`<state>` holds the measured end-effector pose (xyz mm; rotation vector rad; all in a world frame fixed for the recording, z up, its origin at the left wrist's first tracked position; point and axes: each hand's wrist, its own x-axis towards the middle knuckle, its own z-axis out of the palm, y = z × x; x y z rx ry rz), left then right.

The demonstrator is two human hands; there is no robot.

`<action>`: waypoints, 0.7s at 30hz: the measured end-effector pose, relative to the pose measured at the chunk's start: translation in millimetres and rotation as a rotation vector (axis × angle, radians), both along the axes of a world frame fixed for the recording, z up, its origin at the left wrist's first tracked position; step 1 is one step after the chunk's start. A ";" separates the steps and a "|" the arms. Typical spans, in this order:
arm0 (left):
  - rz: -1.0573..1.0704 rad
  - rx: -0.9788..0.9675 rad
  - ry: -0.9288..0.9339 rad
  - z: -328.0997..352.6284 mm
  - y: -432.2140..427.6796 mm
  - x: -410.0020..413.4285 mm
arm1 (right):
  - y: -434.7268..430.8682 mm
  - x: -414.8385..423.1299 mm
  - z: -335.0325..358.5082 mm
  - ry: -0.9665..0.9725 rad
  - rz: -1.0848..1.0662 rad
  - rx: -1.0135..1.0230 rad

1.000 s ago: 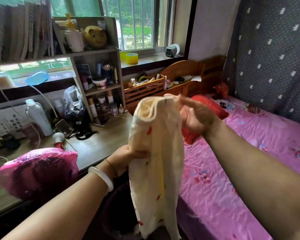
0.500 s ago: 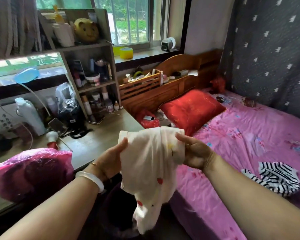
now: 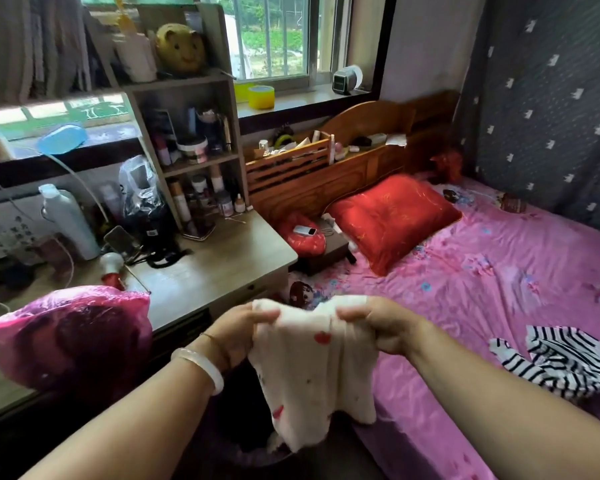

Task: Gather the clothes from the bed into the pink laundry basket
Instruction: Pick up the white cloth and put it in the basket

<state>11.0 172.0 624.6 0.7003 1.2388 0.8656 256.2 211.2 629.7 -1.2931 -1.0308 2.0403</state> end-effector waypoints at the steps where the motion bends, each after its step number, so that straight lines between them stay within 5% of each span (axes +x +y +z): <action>1: 0.064 0.000 -0.095 0.6 2.9 -4.6 | 3.2 0.8 0.1 -0.011 -0.049 -0.026; 3: 0.047 -0.032 -0.192 -0.1 1.1 -11.1 | 6.5 2.4 -2.1 -0.119 -0.110 -0.100; 7: -0.072 -0.081 -0.079 -0.9 -10.0 -8.6 | 11.4 5.8 -2.8 -0.144 -0.099 -0.187; 14: 0.121 0.085 0.129 2.0 12.5 -1.6 | 29.9 0.0 7.7 -0.258 -0.178 -0.137; 16: -0.027 0.243 0.313 11.8 9.7 2.9 | 35.1 -1.1 12.2 -0.255 -0.214 -0.018; 21: -0.505 0.552 1.247 17.0 9.2 6.3 | 27.4 -3.3 26.6 -0.403 0.064 0.391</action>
